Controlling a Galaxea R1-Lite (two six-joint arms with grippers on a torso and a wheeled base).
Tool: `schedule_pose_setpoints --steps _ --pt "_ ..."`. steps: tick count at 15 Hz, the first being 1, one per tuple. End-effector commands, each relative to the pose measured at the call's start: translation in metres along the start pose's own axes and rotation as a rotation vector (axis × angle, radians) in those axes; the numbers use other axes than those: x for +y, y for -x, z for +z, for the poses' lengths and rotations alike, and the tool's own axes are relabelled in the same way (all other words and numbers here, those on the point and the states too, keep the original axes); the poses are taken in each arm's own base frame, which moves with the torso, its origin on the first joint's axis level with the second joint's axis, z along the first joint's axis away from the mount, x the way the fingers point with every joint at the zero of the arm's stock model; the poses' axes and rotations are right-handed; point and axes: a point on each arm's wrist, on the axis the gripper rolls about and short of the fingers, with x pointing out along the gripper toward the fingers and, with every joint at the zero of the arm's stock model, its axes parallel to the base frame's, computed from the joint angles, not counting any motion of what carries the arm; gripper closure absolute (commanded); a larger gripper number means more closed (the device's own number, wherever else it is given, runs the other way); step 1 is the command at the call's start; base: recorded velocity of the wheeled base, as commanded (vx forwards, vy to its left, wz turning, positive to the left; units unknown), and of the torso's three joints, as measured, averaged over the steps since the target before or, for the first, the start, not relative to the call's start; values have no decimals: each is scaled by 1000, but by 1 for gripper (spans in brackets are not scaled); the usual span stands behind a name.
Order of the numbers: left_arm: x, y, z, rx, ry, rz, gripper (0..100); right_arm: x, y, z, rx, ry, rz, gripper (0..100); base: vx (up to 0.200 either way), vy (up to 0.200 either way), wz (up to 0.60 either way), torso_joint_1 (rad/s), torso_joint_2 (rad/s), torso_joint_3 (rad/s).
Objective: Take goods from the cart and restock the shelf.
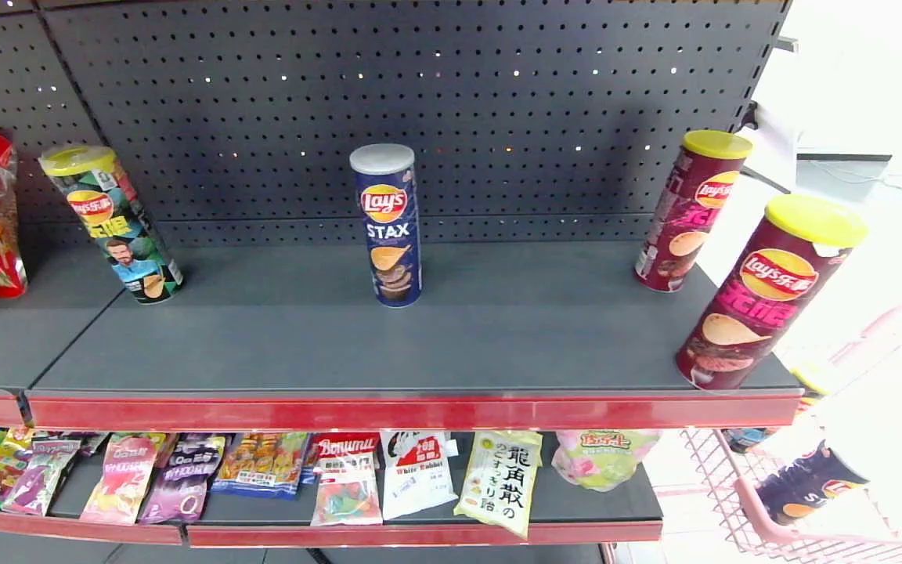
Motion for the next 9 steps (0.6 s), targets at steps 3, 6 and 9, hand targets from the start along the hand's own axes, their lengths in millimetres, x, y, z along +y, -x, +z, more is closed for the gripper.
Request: schedule_pose_setpoints --steps 3,6,9 --pt "0 0 0 0 0 0 0 0 0 0 0 0 10 0 0 -200 0 5 1 -1" --pt "0 0 0 0 0 0 0 0 0 0 0 0 10 0 0 -133 0 3 -2 2" --pt "0 0 0 0 2 0 0 0 0 0 0 0 10 0 -133 0 0 5 6 5"
